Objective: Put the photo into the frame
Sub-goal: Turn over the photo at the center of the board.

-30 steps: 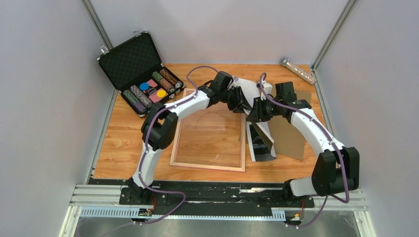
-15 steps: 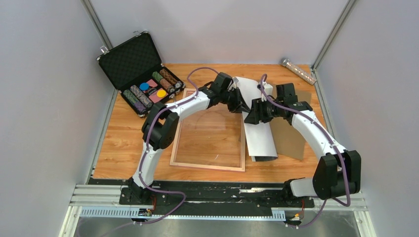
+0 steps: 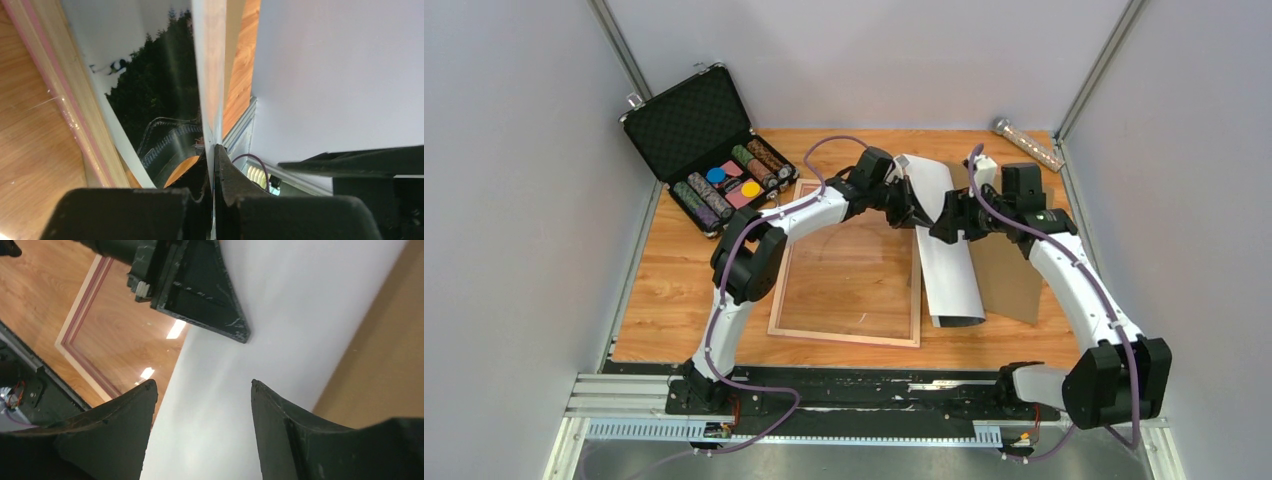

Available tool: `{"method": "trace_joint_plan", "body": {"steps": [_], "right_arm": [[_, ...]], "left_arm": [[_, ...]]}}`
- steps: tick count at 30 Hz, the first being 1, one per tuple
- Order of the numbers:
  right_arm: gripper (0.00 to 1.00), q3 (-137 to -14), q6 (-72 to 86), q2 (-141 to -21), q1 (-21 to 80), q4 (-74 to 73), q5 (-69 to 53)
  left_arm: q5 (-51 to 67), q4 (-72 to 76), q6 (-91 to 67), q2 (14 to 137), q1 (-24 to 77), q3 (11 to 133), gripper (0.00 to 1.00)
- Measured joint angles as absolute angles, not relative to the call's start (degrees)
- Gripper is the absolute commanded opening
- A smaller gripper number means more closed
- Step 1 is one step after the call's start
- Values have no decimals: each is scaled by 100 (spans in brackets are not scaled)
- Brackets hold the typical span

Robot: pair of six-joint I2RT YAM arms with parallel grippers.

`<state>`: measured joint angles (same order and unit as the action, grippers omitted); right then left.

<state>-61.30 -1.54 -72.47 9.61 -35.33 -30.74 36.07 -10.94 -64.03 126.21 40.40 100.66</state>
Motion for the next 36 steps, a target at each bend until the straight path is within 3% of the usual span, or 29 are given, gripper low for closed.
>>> {"method": "trace_joint_plan", "body": {"steps": [14, 24, 30, 36], "right_arm": [[66, -6521, 40, -6973, -939, -3374, -2777], [66, -6447, 187, -6910, -1273, -3179, -2884], [66, -6366, 213, -6895, -1297, -3094, -2899], [66, -6171, 235, -6845, -1297, -3039, -2897]], "left_arm": [[4327, -54, -6593, 12228, 4143, 10051, 0], [4615, 43, -6479, 11118, 4276, 9950, 0], [4700, -617, -5636, 10272, 4064, 9791, 0], [4818, -2211, -3983, 9854, 3070, 9745, 0]]}}
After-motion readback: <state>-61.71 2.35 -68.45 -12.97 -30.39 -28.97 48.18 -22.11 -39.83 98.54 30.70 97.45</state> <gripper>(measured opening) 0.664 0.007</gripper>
